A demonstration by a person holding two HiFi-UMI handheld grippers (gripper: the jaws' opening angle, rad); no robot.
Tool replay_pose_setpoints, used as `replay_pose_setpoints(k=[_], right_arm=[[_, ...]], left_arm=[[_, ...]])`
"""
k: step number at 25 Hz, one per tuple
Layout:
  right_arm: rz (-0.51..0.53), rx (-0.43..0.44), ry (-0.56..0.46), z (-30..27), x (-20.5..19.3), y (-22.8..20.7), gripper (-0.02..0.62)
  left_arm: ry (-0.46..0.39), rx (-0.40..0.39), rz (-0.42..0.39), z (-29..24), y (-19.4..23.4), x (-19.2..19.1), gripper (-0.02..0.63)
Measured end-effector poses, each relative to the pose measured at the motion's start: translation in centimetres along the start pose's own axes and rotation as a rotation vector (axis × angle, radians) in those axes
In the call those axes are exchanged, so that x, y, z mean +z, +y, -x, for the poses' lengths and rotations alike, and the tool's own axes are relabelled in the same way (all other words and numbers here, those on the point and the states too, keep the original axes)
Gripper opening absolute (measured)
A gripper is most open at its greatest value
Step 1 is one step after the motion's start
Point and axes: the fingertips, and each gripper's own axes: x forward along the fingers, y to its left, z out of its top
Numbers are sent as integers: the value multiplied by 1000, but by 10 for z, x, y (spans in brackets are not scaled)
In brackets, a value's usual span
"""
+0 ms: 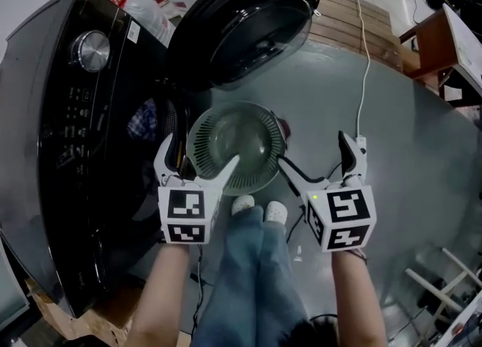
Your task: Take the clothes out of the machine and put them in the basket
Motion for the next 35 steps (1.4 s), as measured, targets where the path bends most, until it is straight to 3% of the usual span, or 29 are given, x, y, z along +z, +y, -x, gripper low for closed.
replay_pose_setpoints(k=[7,15,19,31,35], right_arm=[[43,39,48,-46,-45,29,540],[53,110,112,-87,-96,63,540],[44,125,144,-103,-113,69,540],[75,192,210,-131,-129,98,532],[110,221,220,-138,-130,110,531]], left_arm=[[10,40,71,-23,22,-52,558],[76,93,84,-40,48,-114,558],[88,118,143,-51,59,-136,558],[203,373,167,-72,155,-177,557],[231,501,189,-72,190,-189,537]])
